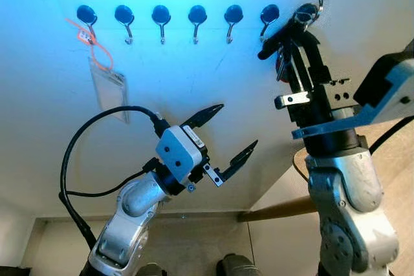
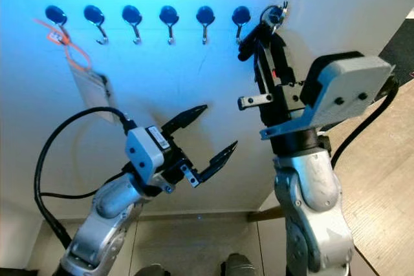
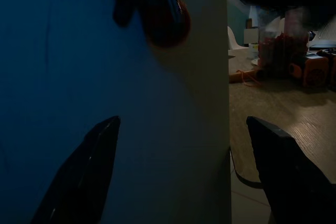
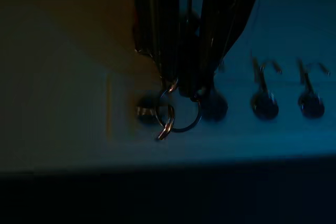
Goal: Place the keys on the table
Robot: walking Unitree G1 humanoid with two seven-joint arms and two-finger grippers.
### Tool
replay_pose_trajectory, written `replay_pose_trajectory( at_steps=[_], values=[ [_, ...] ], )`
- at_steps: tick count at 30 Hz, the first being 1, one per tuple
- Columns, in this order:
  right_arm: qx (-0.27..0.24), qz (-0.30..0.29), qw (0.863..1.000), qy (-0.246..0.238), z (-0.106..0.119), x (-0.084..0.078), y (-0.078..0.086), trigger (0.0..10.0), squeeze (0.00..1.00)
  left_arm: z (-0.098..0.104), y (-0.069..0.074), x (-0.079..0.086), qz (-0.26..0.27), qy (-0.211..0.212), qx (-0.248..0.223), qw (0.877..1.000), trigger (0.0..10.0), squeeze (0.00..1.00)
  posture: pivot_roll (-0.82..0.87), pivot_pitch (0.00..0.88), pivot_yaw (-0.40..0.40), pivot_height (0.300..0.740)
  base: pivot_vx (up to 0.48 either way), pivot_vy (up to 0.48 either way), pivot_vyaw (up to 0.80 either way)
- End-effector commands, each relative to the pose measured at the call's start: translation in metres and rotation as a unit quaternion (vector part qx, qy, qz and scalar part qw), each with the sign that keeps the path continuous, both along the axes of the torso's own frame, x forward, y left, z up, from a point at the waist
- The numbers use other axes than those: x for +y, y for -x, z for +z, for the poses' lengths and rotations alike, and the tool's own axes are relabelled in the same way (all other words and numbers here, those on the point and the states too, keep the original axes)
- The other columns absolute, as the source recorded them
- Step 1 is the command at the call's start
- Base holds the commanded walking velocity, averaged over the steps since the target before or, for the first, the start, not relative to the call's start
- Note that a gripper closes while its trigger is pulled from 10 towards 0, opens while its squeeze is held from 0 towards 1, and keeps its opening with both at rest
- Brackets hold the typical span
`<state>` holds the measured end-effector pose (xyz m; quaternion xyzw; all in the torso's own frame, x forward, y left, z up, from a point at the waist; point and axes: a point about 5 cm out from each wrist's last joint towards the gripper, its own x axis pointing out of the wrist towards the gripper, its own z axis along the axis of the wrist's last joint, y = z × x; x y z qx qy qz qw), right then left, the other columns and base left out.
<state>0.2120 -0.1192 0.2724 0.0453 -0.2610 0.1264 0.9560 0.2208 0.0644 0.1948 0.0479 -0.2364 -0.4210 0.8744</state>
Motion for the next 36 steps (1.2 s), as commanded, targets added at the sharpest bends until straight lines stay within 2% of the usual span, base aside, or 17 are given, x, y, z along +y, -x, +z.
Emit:
replay_pose_trajectory(
  at_steps=[1,4,7,9,11,15,21,22,23,28,36],
  values=[
    [0.025,0.031,0.999,0.013,-0.007,0.008,0.0,10.0,0.0,0.0,0.003,0.001,-0.003,-0.004,-0.001,1.0,10.0,0.0,0.03,0.123,-0.036,0.74,0.0,0.0,0.0],
    [0.137,0.012,0.989,0.061,-0.041,-0.004,-0.008,10.0,0.0,0.0,0.003,0.001,-0.004,-0.005,-0.001,1.0,10.0,0.0,0.02,0.123,-0.03,0.74,0.0,0.0,0.0],
    [0.151,0.011,0.986,0.067,-0.045,-0.007,-0.009,10.0,0.0,0.001,0.003,0.001,-0.004,-0.005,-0.001,1.0,10.0,0.0,0.02,0.122,-0.029,0.74,0.0,0.0,0.0],
    [0.122,0.011,0.991,0.05,-0.033,-0.012,-0.005,10.0,0.0,0.001,0.002,0.001,-0.005,-0.005,-0.001,1.0,10.0,0.0,0.02,0.123,-0.024,0.74,0.0,0.0,0.0],
    [0.116,0.012,0.992,0.048,-0.03,-0.012,-0.004,10.0,0.0,0.001,0.002,0.001,-0.005,-0.005,-0.001,1.0,10.0,0.0,0.02,0.123,-0.024,0.74,0.0,0.0,0.0],
    [0.087,0.043,0.995,0.037,-0.018,-0.006,0.006,10.0,0.0,0.002,0.002,0.001,-0.007,-0.005,-0.002,1.0,10.0,0.0,0.02,0.125,-0.019,0.74,0.0,0.0,0.0],
    [0.079,0.101,0.992,0.019,-0.007,0.002,0.013,10.0,0.0,0.002,0.001,0.001,-0.008,-0.006,-0.002,1.0,10.0,0.0,0.02,0.126,-0.015,0.74,0.0,0.0,0.0],
    [0.063,0.108,0.992,0.01,0.0,0.003,0.013,10.0,0.0,0.002,0.001,0.001,-0.009,-0.006,-0.002,1.0,10.0,0.0,0.02,0.126,-0.013,0.74,0.0,0.0,0.0],
    [0.063,0.108,0.992,0.01,0.0,0.003,0.013,10.0,0.0,0.002,0.001,0.001,-0.009,-0.006,-0.002,1.0,10.0,0.0,0.02,0.126,-0.013,0.74,0.0,0.0,0.0],
    [-0.005,0.128,0.992,-0.017,0.024,0.006,0.016,10.0,0.0,0.002,0.001,0.001,-0.01,-0.005,-0.002,1.0,10.0,0.0,0.02,0.126,-0.015,0.74,0.0,0.0,0.0],
    [-0.04,0.136,0.989,-0.042,0.038,0.006,0.018,10.0,0.0,0.002,0.001,0.0,-0.009,-0.005,-0.002,1.0,10.0,0.0,0.02,0.125,-0.016,0.74,0.0,0.0,0.0]
  ],
)
